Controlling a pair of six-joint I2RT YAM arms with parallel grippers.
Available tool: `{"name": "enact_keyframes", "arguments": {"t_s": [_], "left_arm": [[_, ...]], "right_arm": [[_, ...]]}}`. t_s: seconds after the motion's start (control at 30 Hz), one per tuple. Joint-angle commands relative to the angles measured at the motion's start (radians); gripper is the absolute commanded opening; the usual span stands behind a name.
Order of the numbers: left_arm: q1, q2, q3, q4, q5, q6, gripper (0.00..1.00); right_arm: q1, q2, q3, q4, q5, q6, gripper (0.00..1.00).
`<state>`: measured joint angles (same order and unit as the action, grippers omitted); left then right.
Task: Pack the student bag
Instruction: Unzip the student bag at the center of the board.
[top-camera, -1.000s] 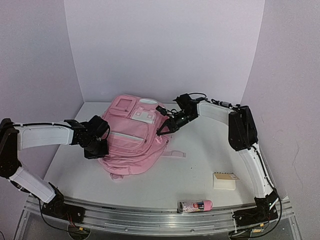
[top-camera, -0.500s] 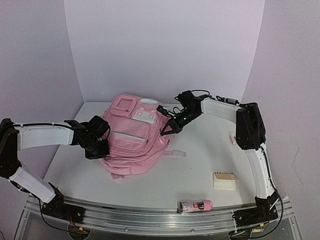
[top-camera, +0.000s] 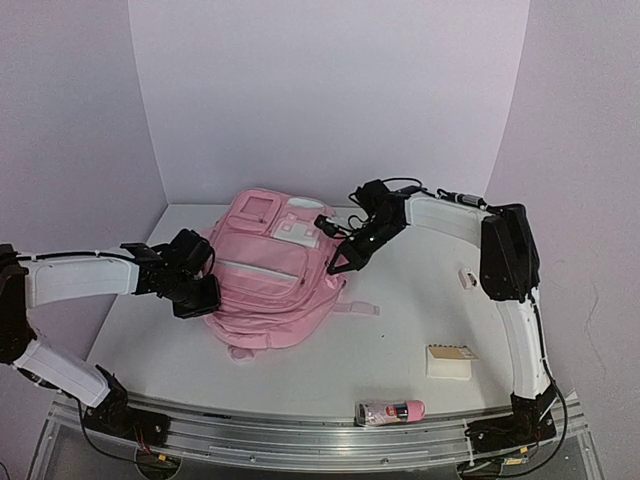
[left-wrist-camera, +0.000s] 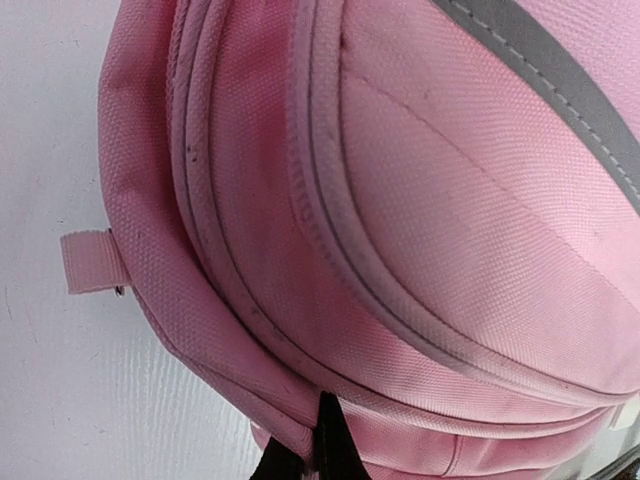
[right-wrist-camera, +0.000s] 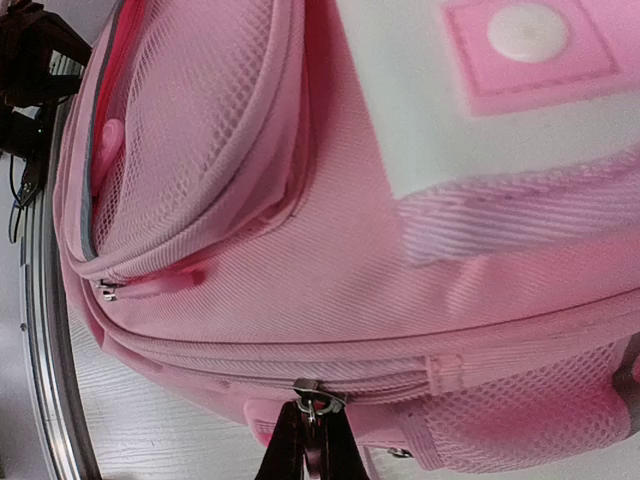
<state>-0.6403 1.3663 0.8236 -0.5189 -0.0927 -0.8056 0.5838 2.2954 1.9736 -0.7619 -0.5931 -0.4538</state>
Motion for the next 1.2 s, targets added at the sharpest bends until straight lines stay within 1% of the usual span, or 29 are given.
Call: {"name": "enact_keyframes", "arguments": {"t_s": [0.0, 0.13, 0.23, 0.33, 0.43, 0.6, 0.73, 0.8, 0.93, 1.07, 1.17], "left_arm": [[-0.003, -0.081, -0.018, 0.2, 0.077, -0.03, 0.0], [-0.004, -0.103, -0.047, 0.232, 0.11, -0.043, 0.0], [-0.004, -0.111, -0.068, 0.268, 0.149, -0.049, 0.0], [-0.006, -0.117, -0.092, 0.319, 0.182, -0.053, 0.0], [-0.009, -0.129, -0.114, 0.344, 0.188, -0.063, 0.0], [-0.012, -0.16, -0.148, 0.379, 0.187, -0.074, 0.0], [-0.012, -0.173, -0.166, 0.401, 0.185, -0.087, 0.0], [-0.013, -0.171, -0.173, 0.423, 0.193, -0.093, 0.0], [-0.022, -0.163, -0.197, 0.478, 0.21, -0.111, 0.0], [-0.051, -0.15, -0.204, 0.514, 0.208, -0.118, 0.0], [-0.088, -0.132, -0.189, 0.515, 0.184, -0.124, 0.0]], "right_arm": [[0.082, -0.103, -0.004, -0.088, 0.0, 0.053, 0.0], [0.117, -0.135, -0.035, -0.112, 0.027, 0.083, 0.0], [0.148, -0.151, -0.07, -0.115, -0.004, 0.105, 0.0], [0.18, -0.149, -0.072, -0.113, -0.006, 0.156, 0.0], [0.206, -0.144, -0.063, -0.113, -0.012, 0.242, 0.0], [0.269, -0.19, -0.098, -0.106, 0.025, 0.247, 0.0], [0.305, -0.219, -0.128, -0.099, -0.025, 0.335, 0.0], [0.327, -0.221, -0.143, -0.068, -0.014, 0.411, 0.0], [0.367, -0.213, -0.189, 0.087, 0.097, 0.591, 0.0], [0.384, -0.203, -0.18, 0.153, 0.305, 0.703, 0.0], [0.384, -0.198, -0.207, 0.189, 0.398, 0.772, 0.0]]}}
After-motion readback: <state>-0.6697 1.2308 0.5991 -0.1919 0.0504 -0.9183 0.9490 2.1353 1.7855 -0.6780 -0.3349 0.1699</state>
